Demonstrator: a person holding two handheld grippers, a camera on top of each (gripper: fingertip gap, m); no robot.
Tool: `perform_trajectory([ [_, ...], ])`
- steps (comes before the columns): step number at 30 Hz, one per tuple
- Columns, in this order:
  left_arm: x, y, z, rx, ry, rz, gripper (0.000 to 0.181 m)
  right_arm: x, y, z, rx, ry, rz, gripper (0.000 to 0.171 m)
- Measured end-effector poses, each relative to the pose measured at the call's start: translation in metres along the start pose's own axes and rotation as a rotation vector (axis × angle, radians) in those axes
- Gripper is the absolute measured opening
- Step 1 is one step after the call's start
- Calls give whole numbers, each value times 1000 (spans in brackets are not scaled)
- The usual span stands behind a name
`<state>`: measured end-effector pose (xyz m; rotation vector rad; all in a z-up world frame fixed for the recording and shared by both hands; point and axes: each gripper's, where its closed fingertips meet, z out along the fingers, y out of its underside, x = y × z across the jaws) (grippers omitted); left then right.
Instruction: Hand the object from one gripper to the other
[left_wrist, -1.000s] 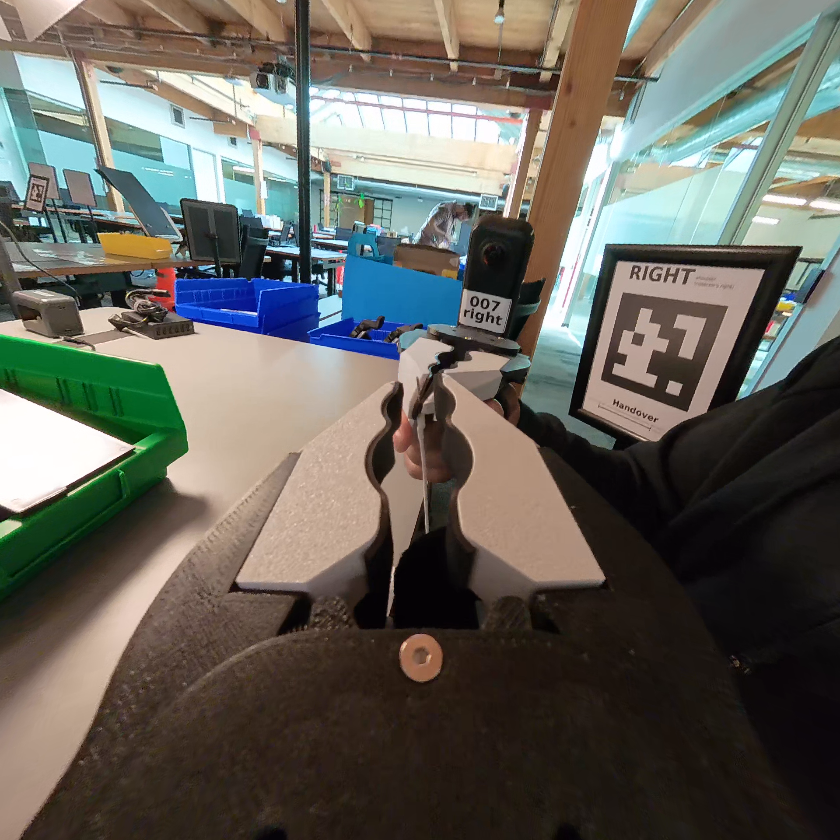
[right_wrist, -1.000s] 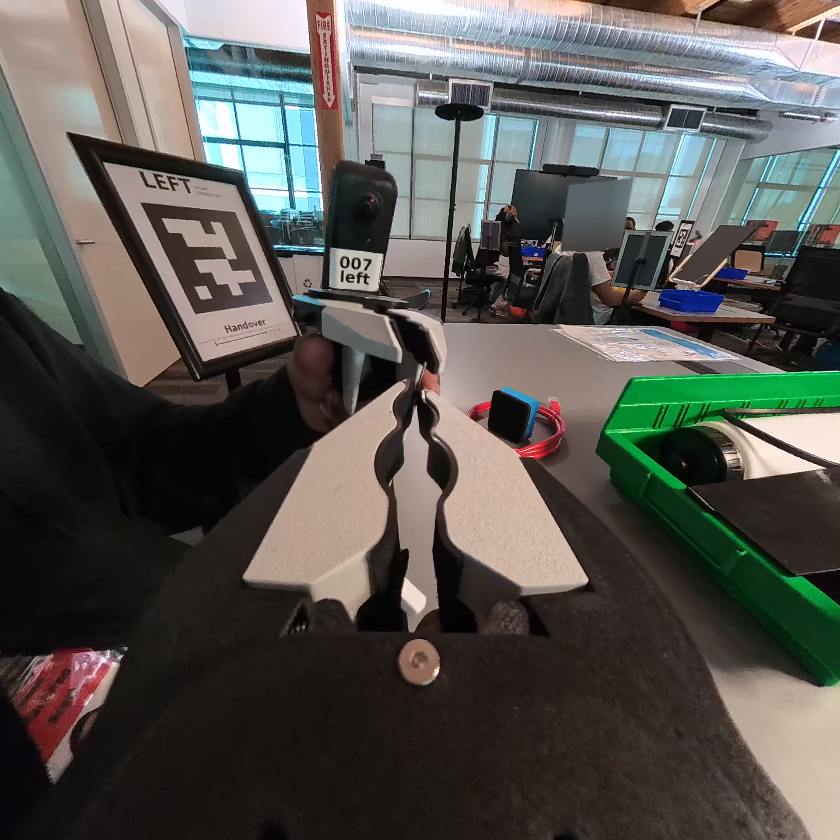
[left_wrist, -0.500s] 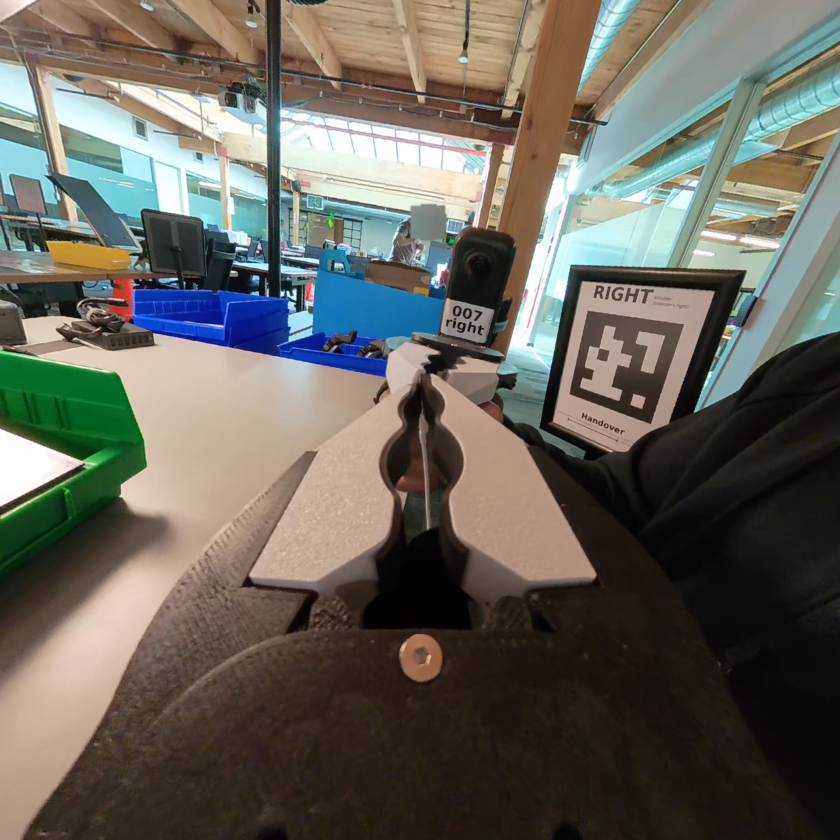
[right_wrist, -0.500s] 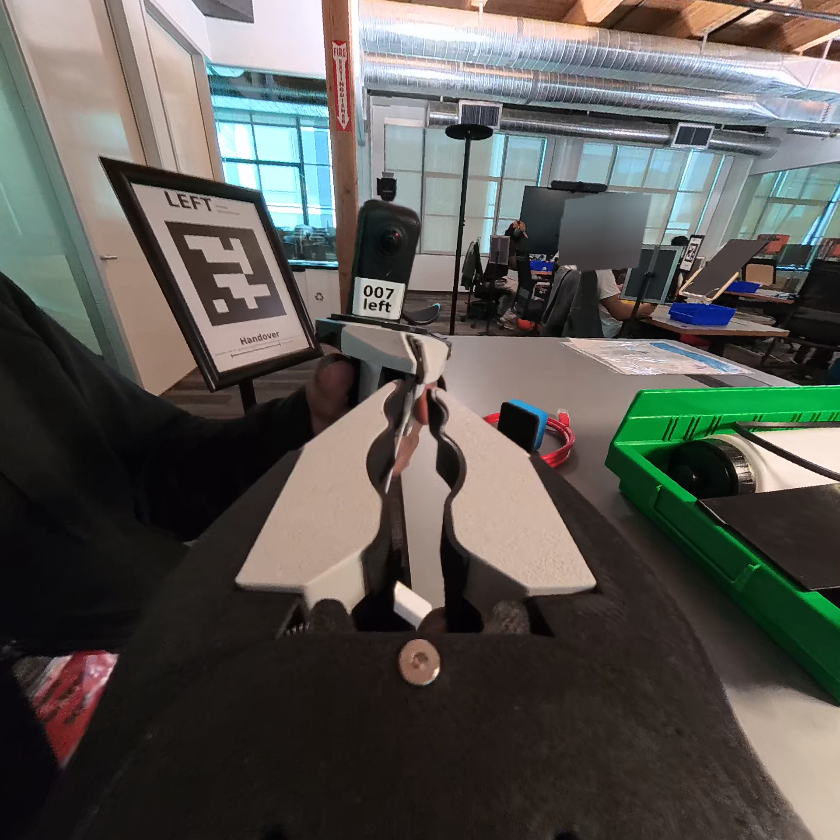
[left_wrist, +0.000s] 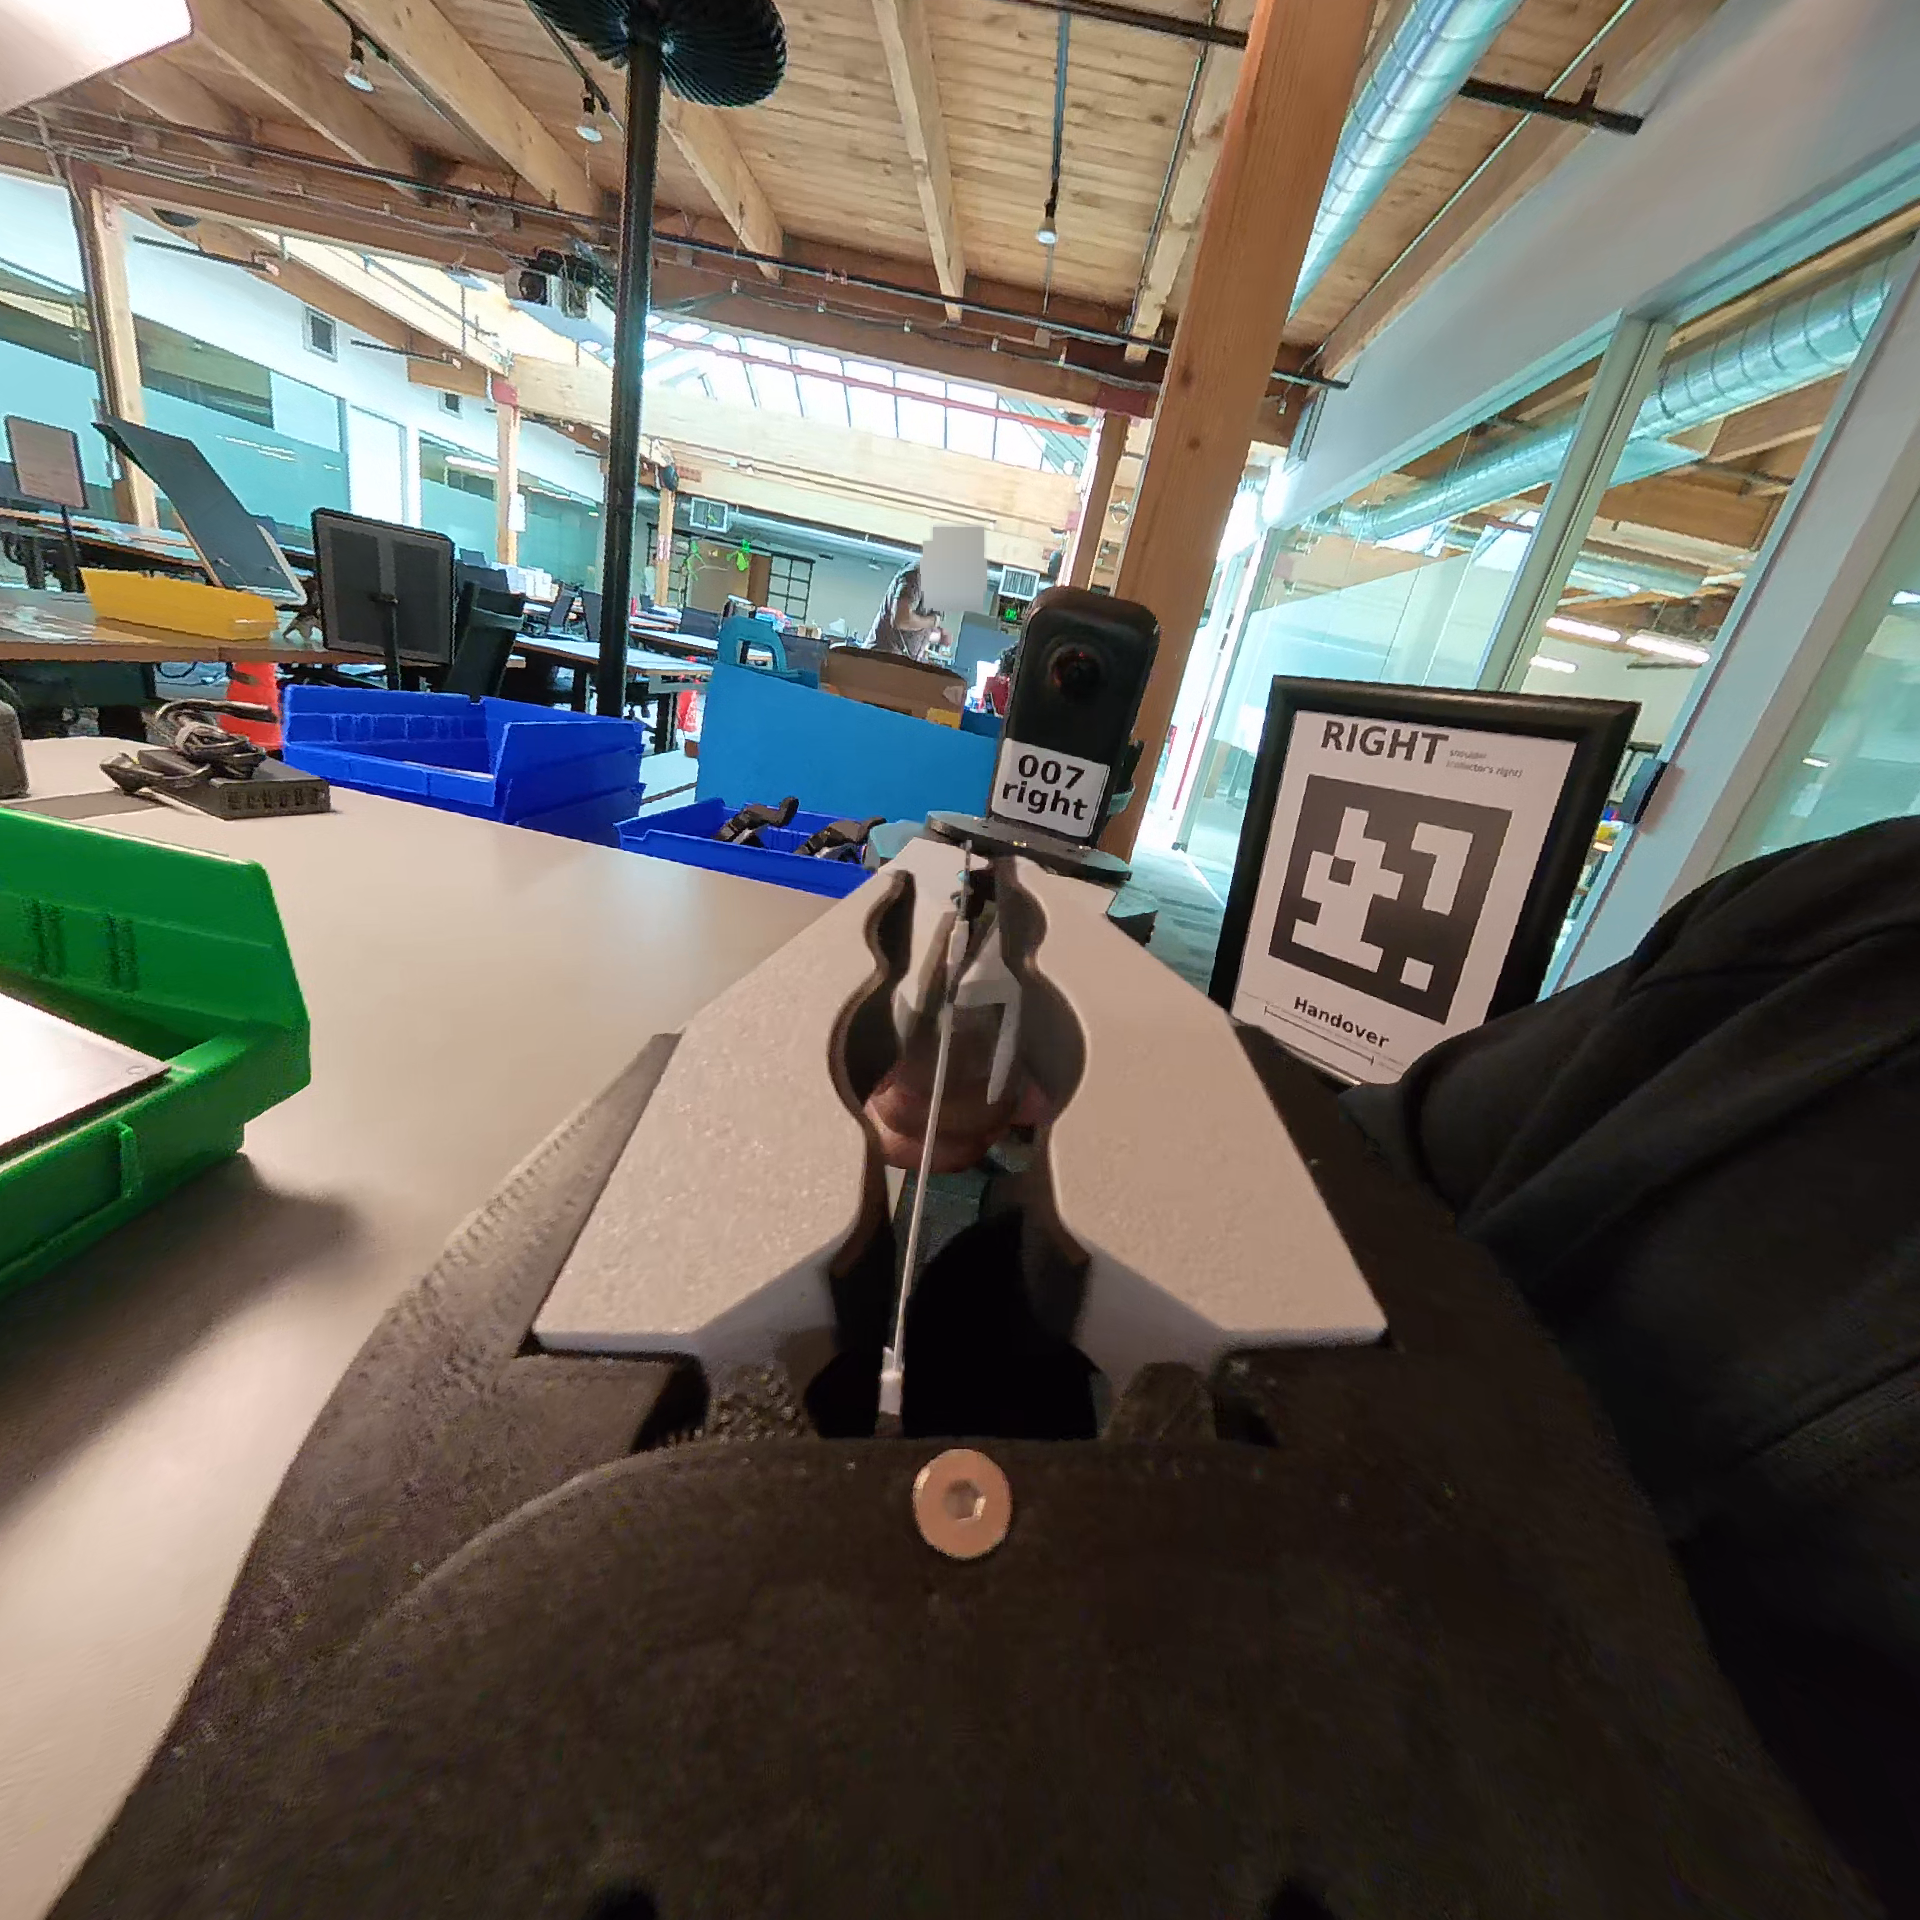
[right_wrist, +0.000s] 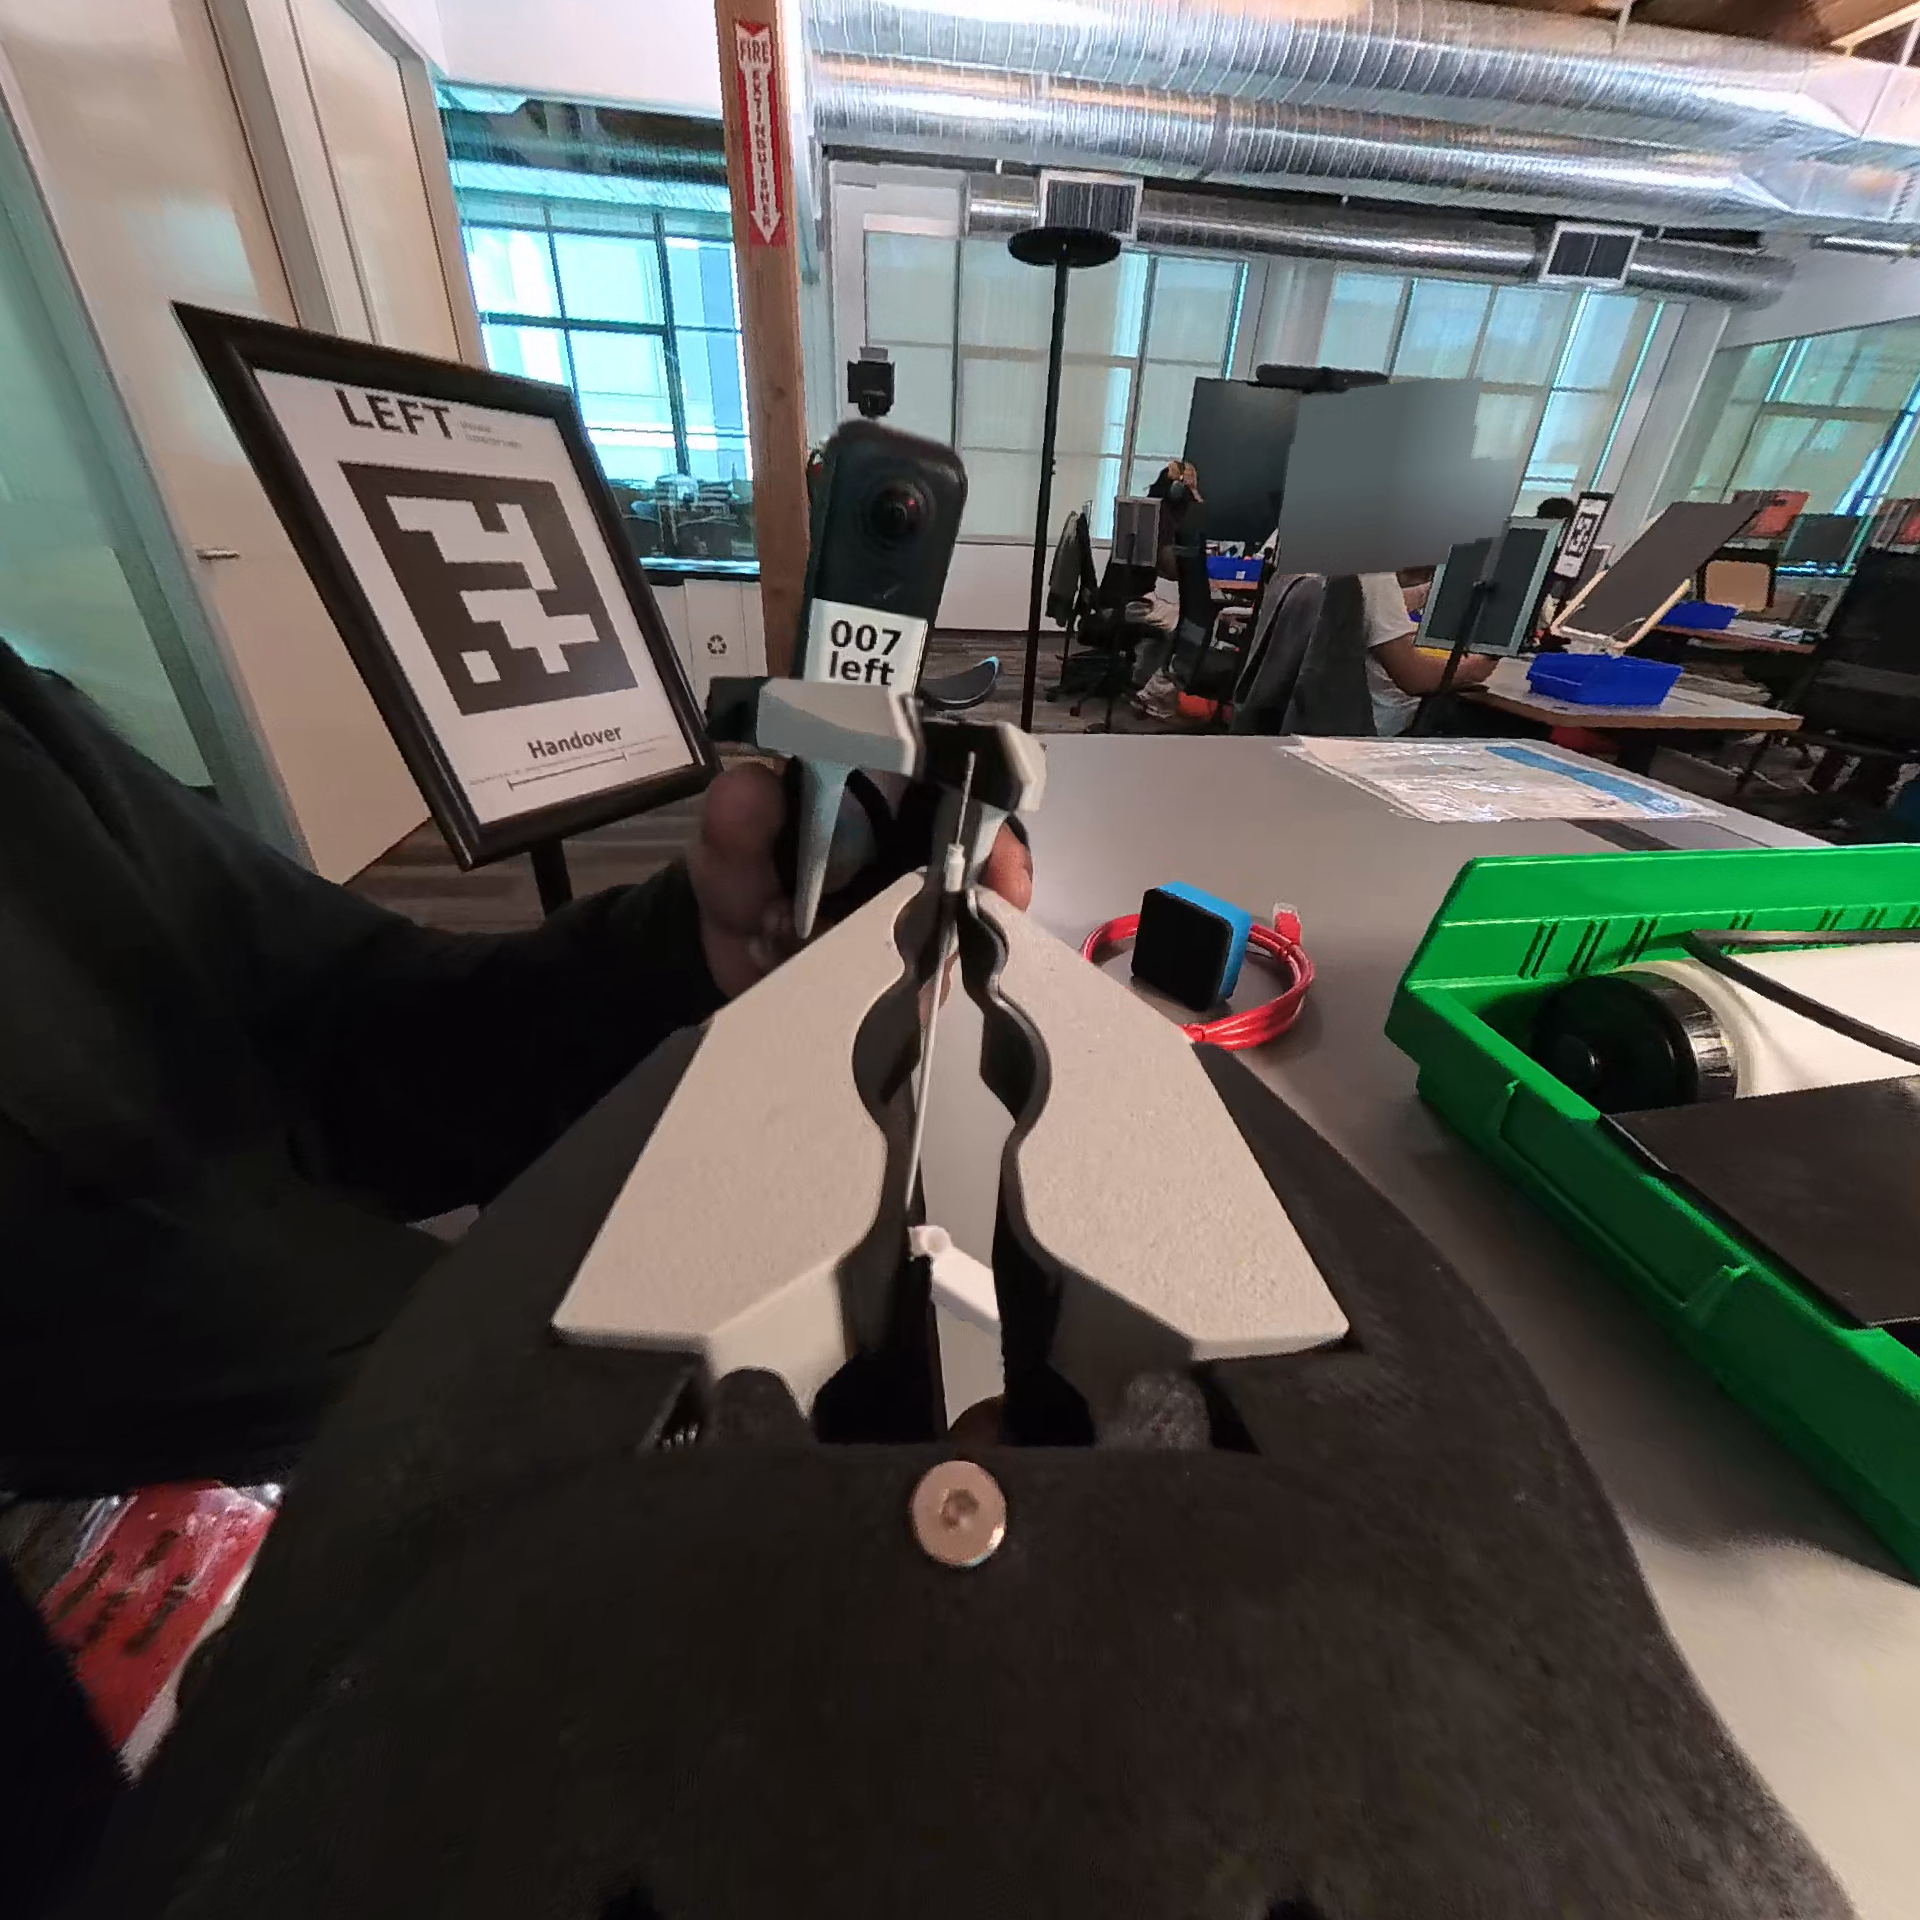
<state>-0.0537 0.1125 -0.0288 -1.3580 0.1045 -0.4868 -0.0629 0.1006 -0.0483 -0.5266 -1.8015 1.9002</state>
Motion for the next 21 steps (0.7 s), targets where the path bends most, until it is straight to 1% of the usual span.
perform_trajectory([
  [3, -1, 5, -2, -24, 17, -11, 19, 3, -4, -2, 22, 15, 8, 3],
  [8, -11, 30, -1, -157, -24, 13, 19, 10, -5, -4, 27, 48, 10, 3],
  [17, -6, 46, 9, -217, 4, -5, 14, -2, 4, 1, -12, -25, 16, 3],
  [21, -4, 48, 9, -231, 10, -10, 12, -1, 6, -1, -25, -24, 9, 3],
])
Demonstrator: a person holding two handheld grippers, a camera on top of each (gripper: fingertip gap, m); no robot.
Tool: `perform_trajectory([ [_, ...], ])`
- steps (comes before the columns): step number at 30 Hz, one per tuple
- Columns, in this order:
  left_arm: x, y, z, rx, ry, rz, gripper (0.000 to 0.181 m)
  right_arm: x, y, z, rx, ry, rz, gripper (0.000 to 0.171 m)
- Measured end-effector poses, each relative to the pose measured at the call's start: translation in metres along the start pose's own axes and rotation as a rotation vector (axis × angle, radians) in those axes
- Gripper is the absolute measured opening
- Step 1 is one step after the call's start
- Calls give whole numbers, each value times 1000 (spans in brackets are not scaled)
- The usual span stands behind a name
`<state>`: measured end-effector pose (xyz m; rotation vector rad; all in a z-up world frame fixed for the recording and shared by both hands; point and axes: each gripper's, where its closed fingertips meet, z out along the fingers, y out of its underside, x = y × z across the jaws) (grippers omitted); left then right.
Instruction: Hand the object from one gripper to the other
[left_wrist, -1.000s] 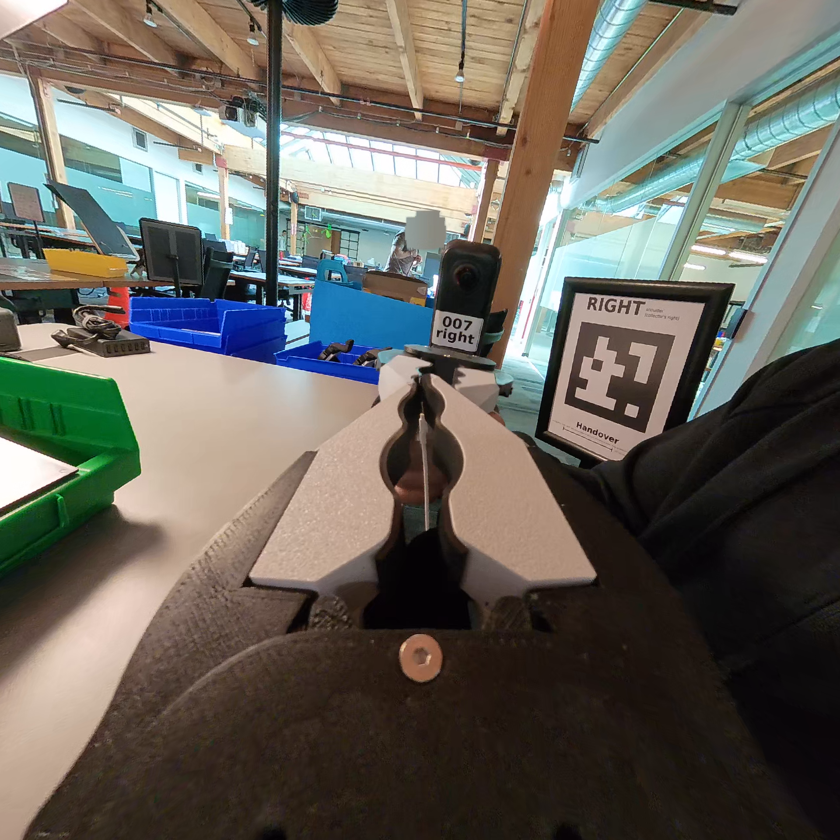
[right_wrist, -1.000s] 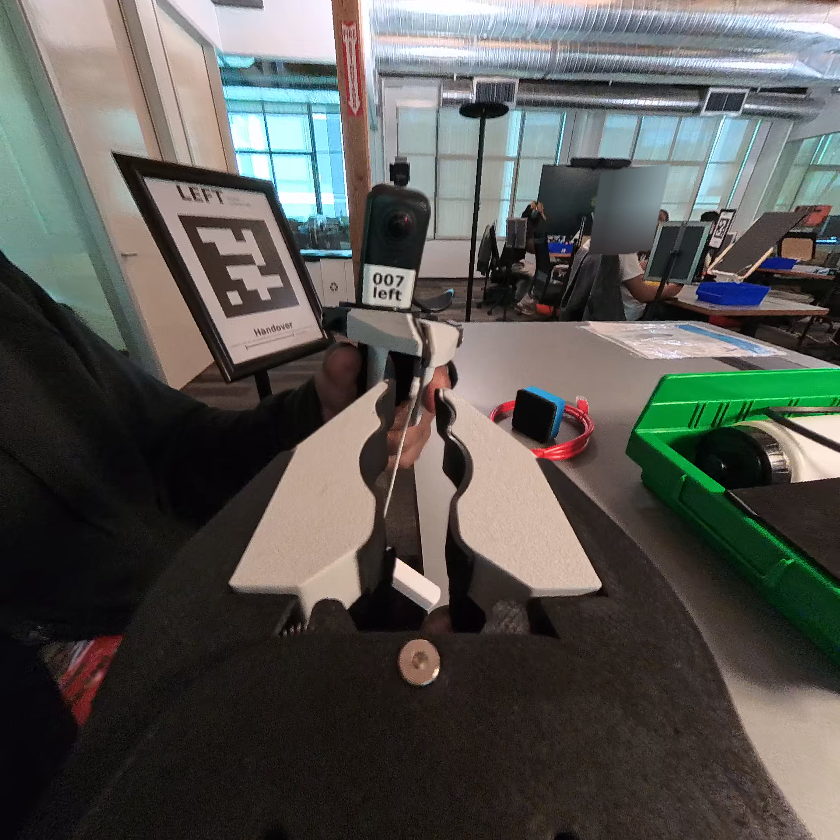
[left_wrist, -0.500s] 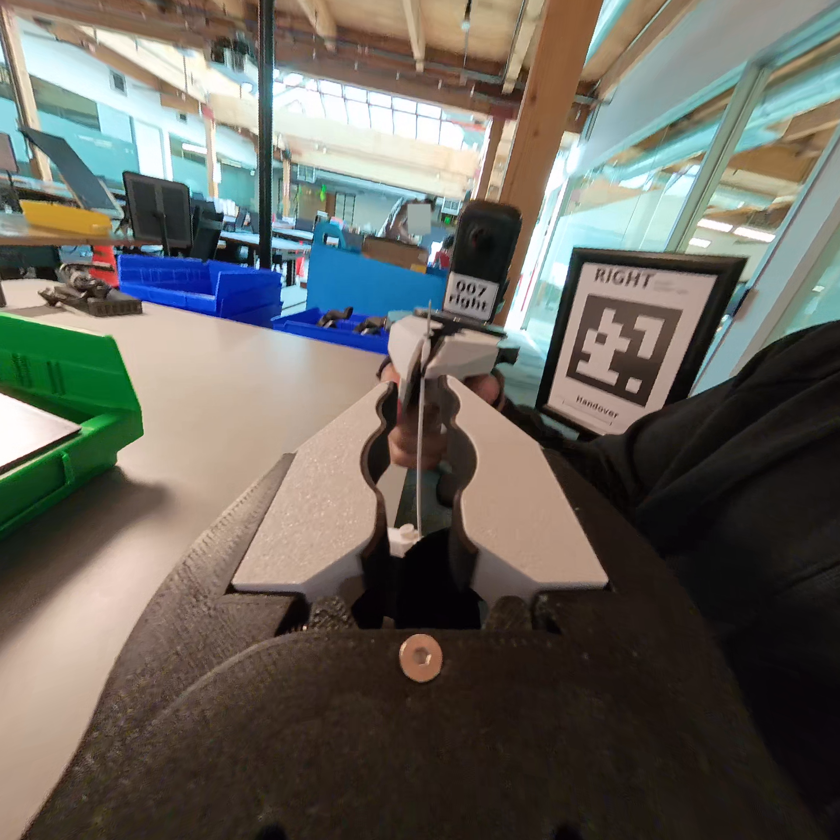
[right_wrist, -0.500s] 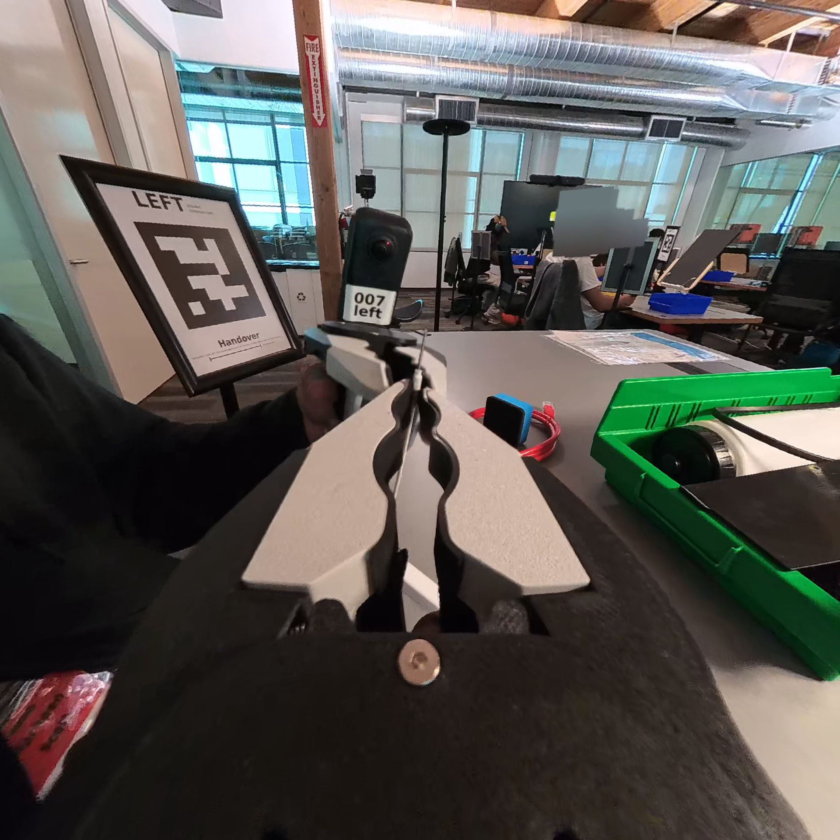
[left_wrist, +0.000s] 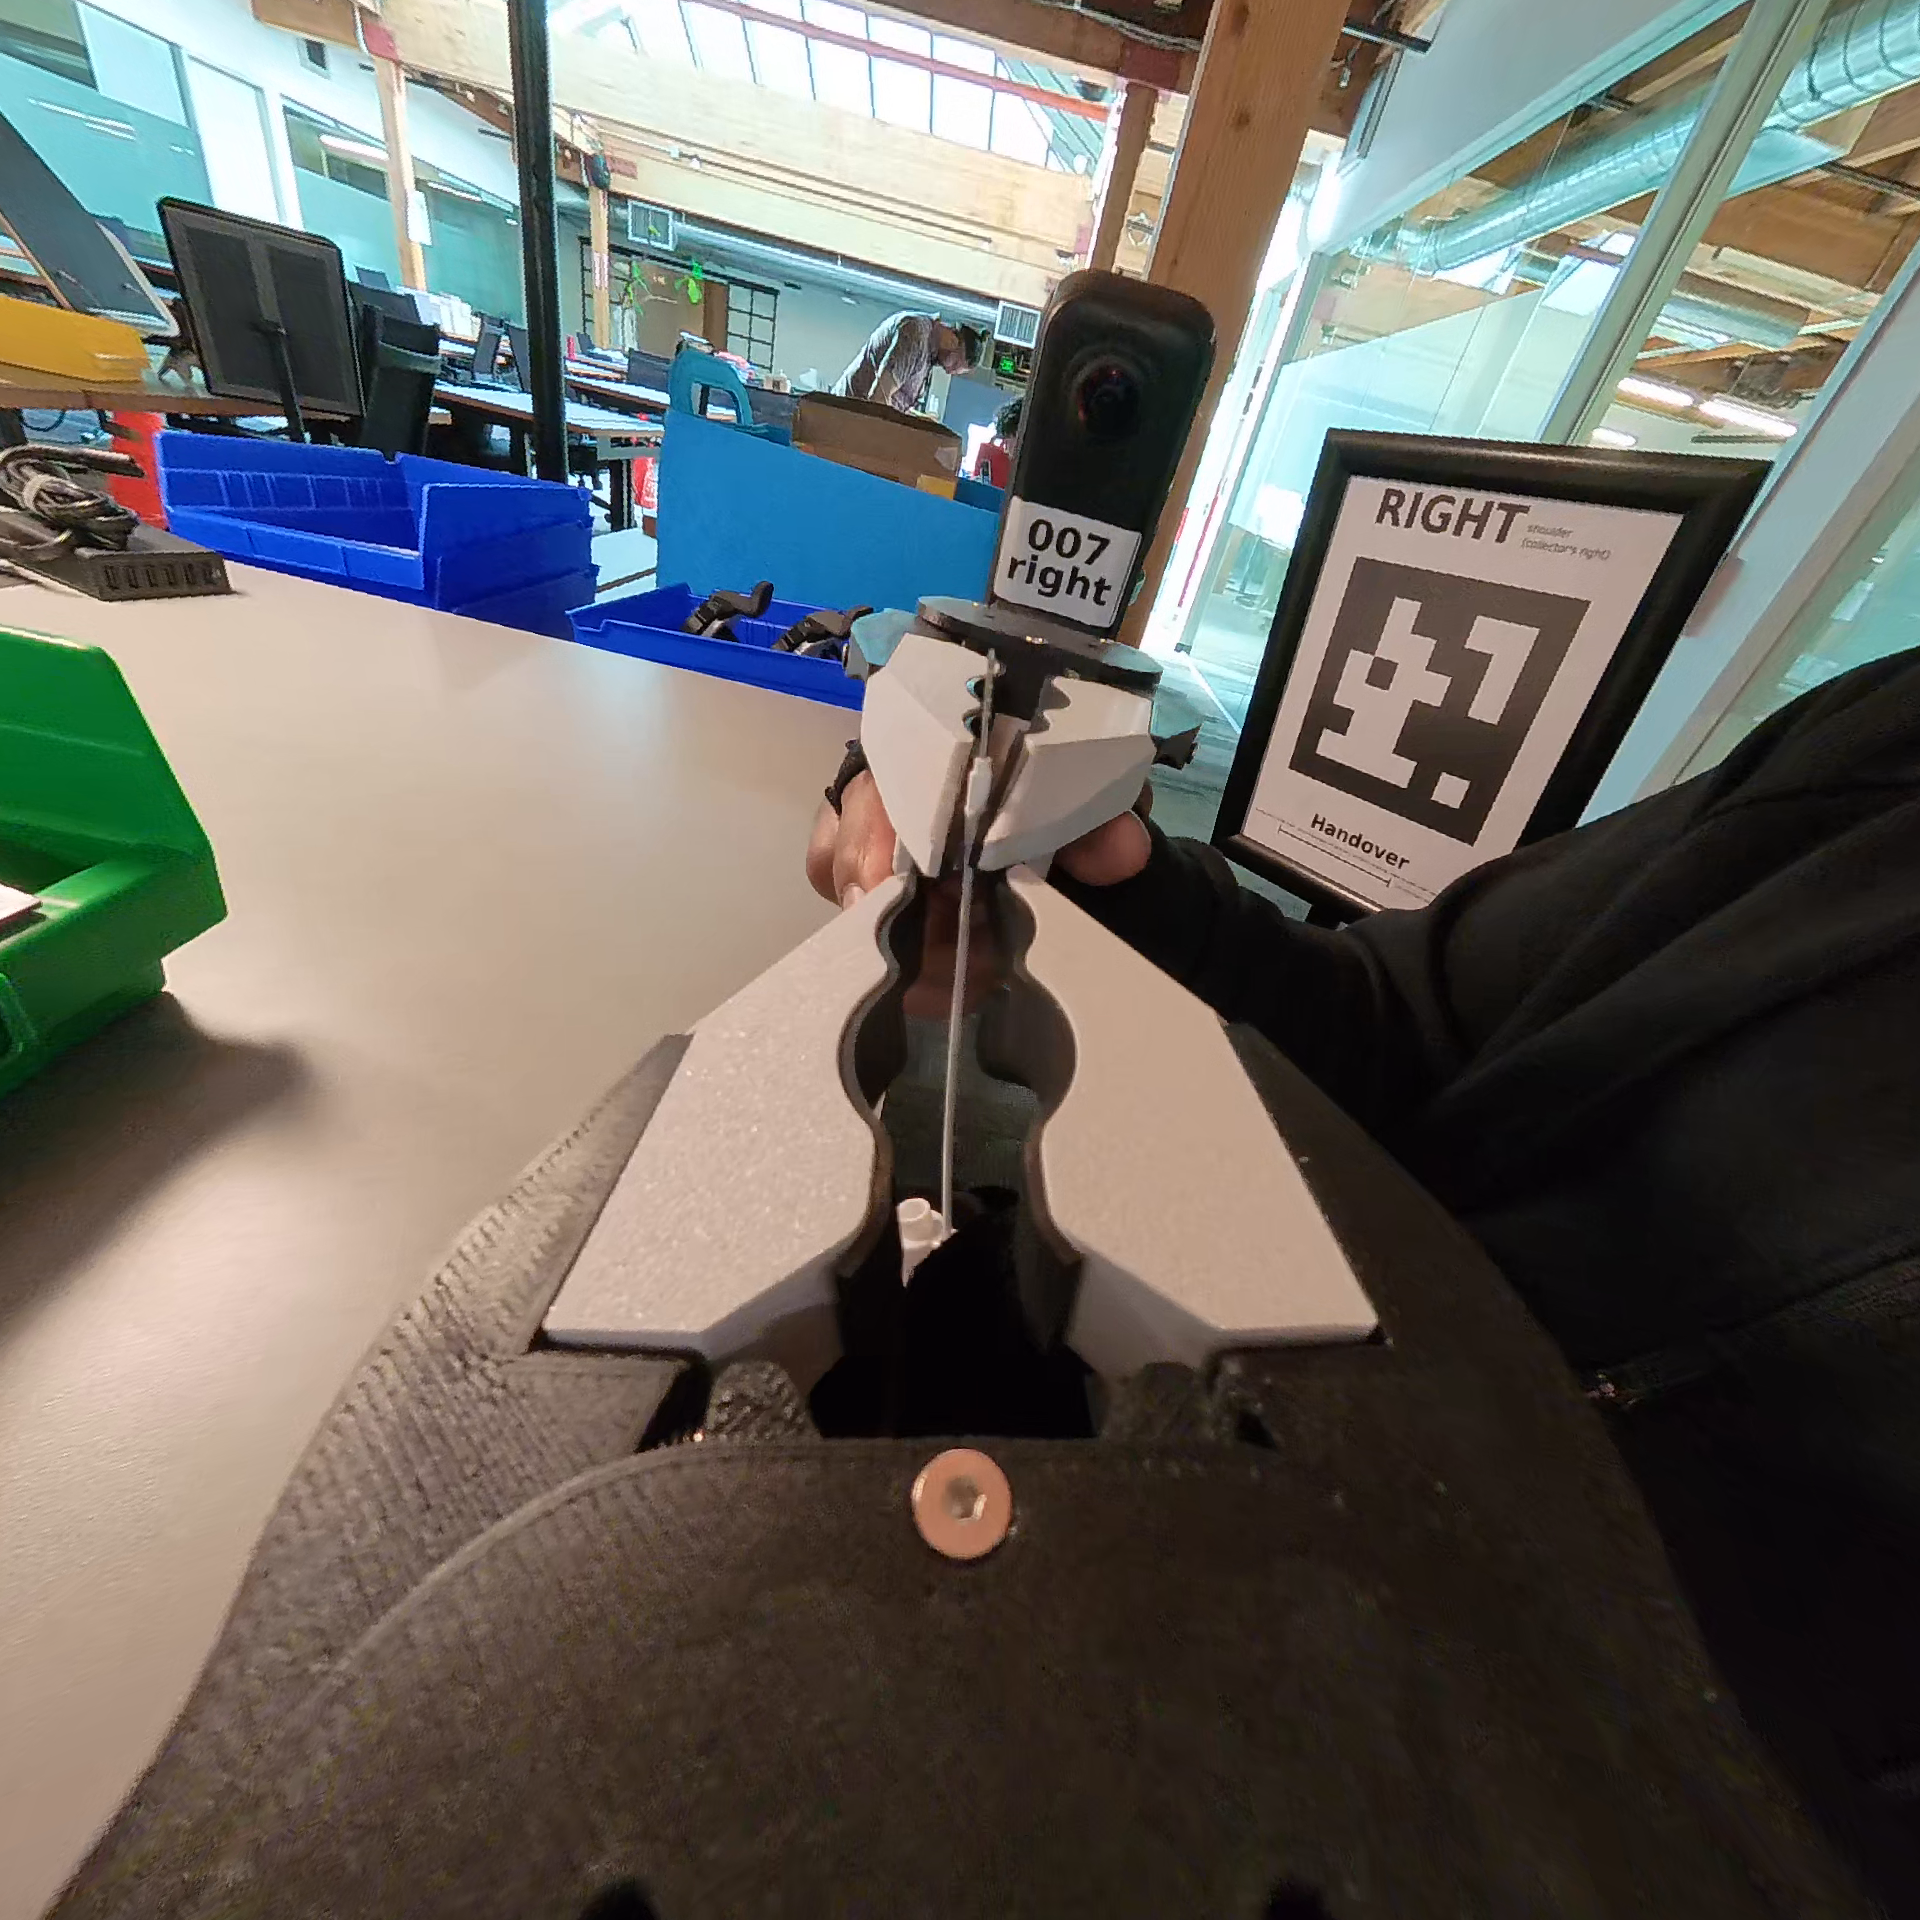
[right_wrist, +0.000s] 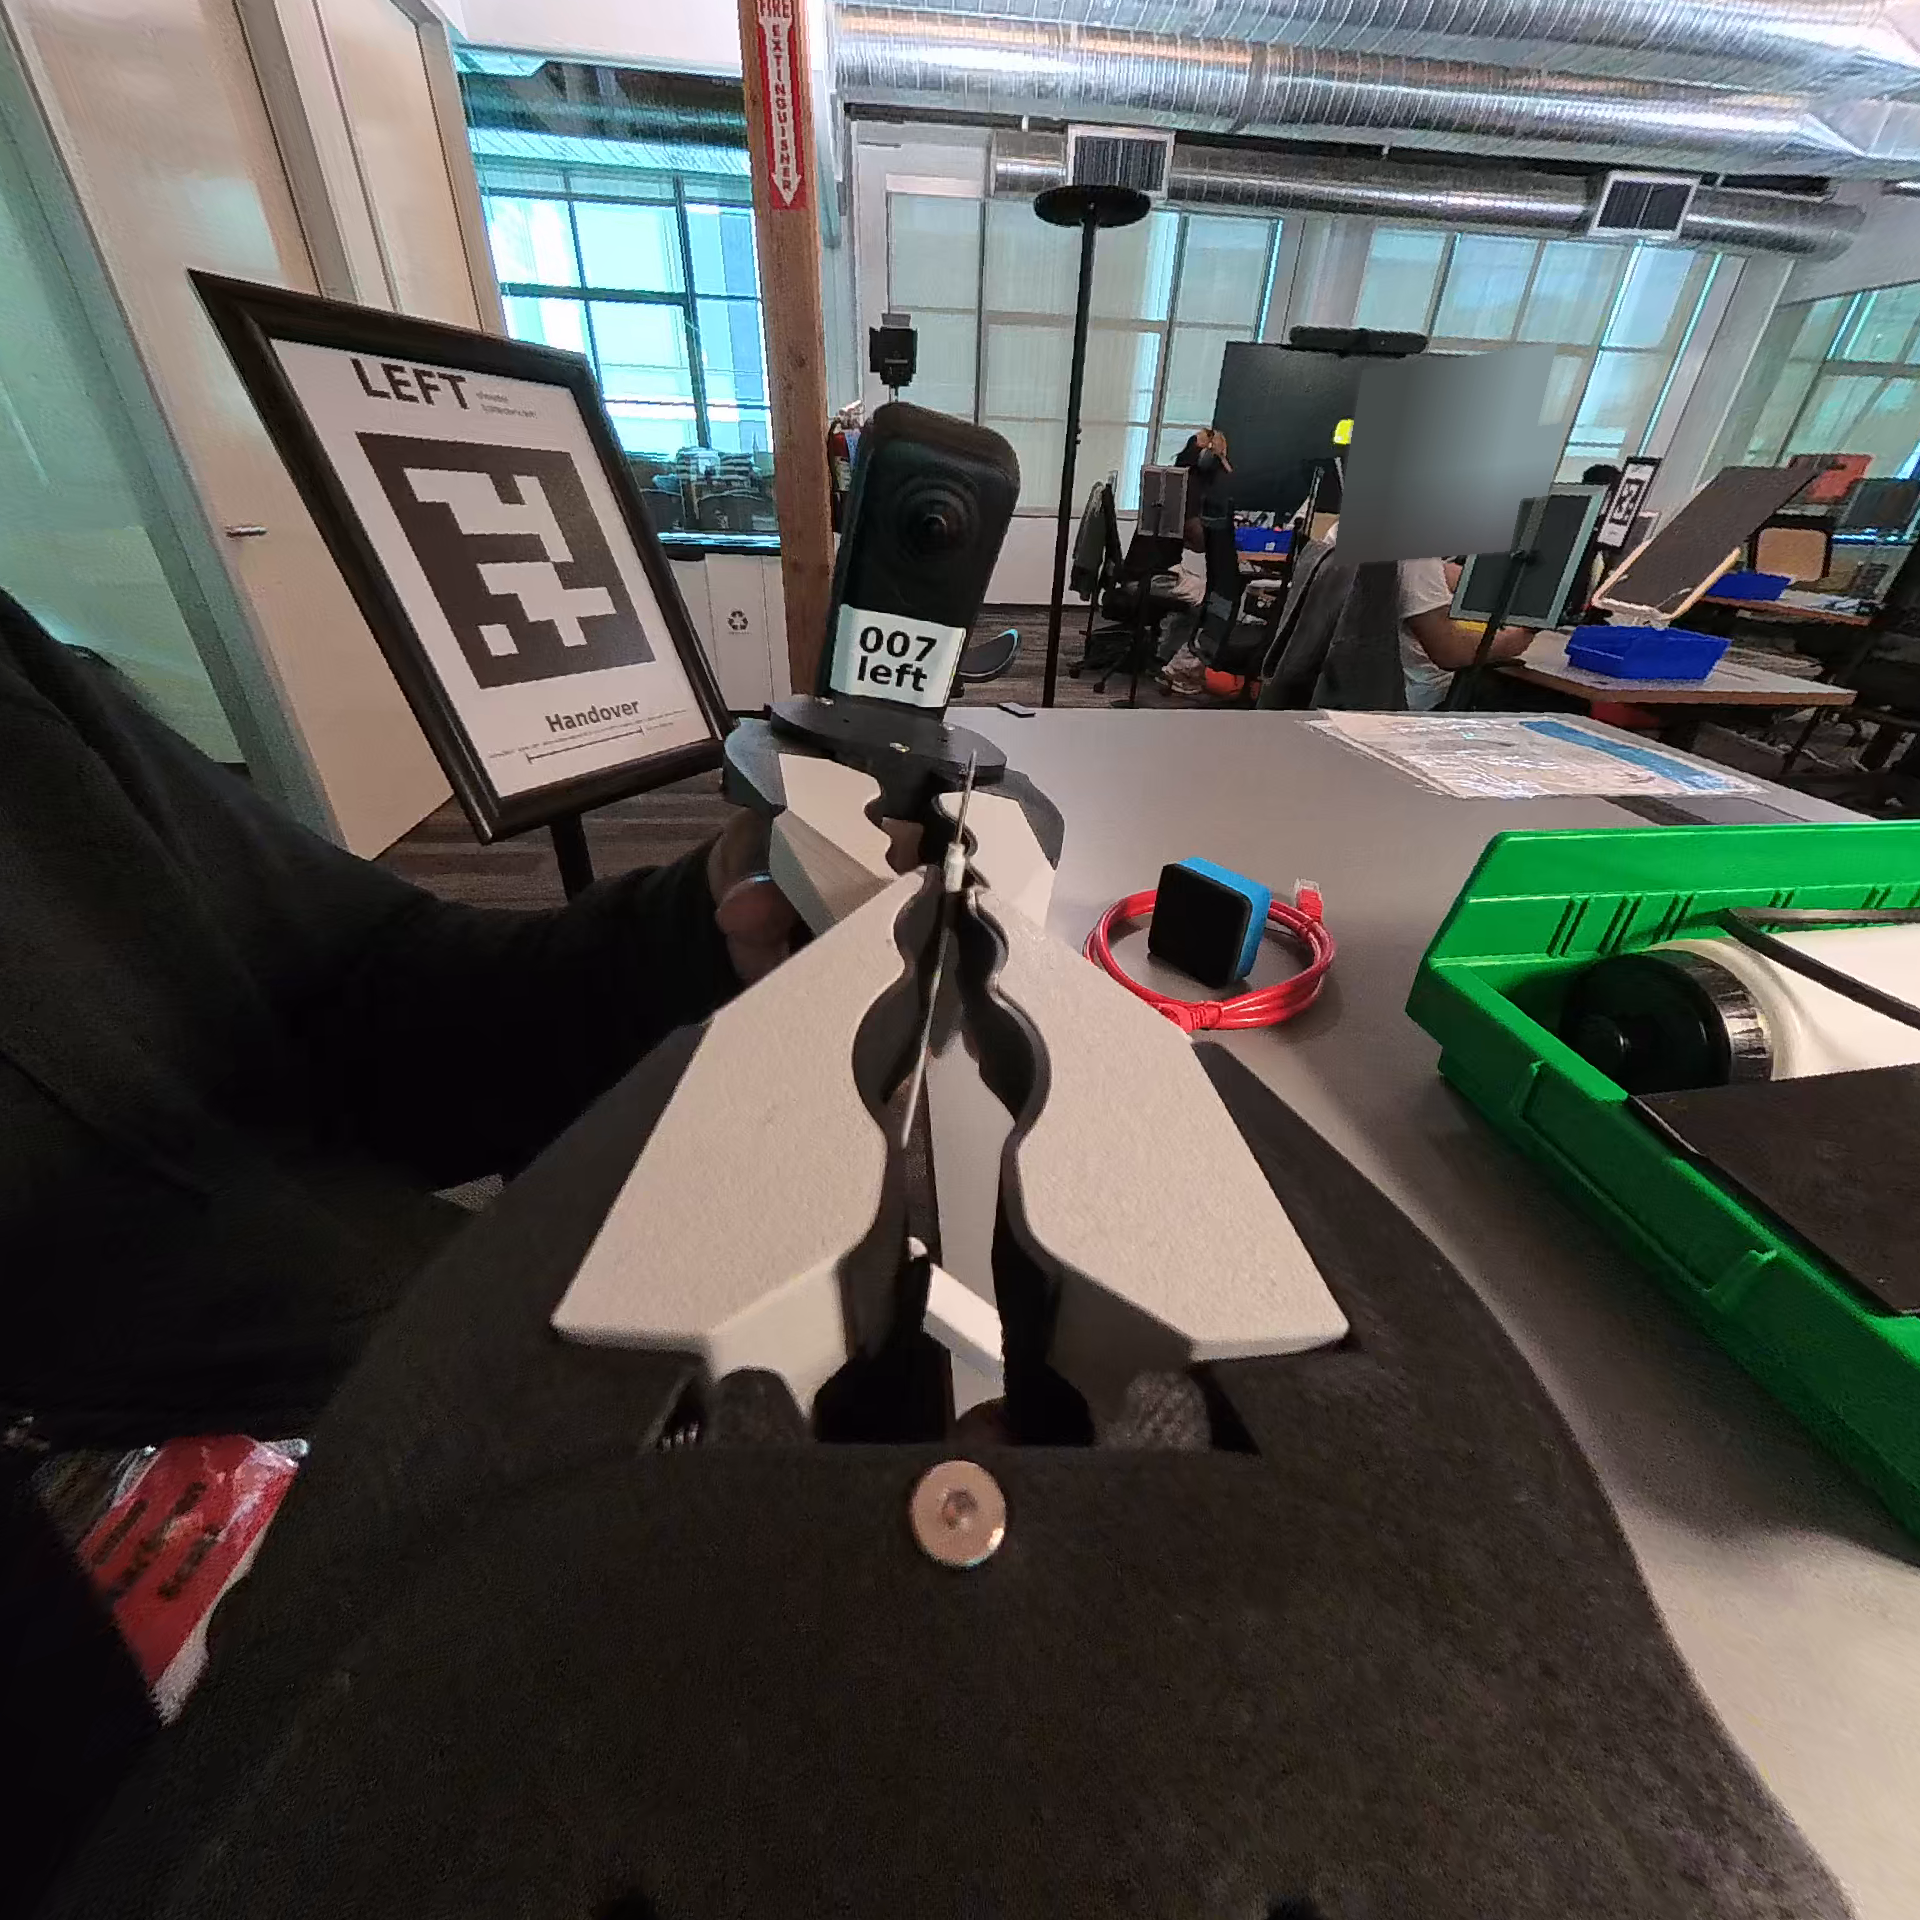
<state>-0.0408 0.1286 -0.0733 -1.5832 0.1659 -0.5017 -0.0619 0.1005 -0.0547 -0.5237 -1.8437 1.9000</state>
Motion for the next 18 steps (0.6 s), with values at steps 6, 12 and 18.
perform_trajectory([
  [6, 1, -3, 1, 19, 9, 3, 1, 3, -3, -1, 23, 10, 16, 4],
  [12, -4, -17, -5, 95, -20, -8, 1, 15, -11, -8, 83, 57, 45, 21],
  [18, -8, -24, -10, 137, -38, -22, 1, 13, -6, -11, 57, 29, 54, 21],
])
